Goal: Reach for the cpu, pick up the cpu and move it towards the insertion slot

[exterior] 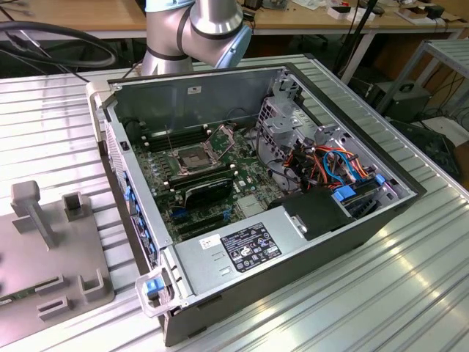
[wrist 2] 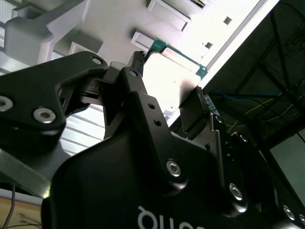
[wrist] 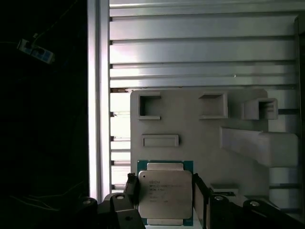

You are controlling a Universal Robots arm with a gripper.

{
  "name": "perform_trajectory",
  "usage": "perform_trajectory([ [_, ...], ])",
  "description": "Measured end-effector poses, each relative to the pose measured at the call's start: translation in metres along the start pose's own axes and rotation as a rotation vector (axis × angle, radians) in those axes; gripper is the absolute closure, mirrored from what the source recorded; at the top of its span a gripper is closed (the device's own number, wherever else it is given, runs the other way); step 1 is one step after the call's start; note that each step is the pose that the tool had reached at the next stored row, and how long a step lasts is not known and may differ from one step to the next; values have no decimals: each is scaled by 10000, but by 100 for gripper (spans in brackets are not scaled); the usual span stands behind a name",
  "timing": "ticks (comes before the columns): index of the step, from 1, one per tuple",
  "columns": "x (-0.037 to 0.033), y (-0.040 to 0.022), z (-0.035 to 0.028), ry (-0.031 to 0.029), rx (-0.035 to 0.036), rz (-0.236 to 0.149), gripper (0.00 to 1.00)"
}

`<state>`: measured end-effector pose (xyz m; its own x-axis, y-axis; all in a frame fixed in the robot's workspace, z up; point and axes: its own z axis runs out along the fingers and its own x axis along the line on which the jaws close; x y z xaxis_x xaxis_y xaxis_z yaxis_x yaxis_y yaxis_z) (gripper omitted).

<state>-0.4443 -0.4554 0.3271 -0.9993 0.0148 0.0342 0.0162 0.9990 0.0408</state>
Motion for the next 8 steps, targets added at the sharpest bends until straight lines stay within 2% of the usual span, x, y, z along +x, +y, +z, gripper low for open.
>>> perform_trajectory([
  [8,1,2,-54,2,-1,0,45],
])
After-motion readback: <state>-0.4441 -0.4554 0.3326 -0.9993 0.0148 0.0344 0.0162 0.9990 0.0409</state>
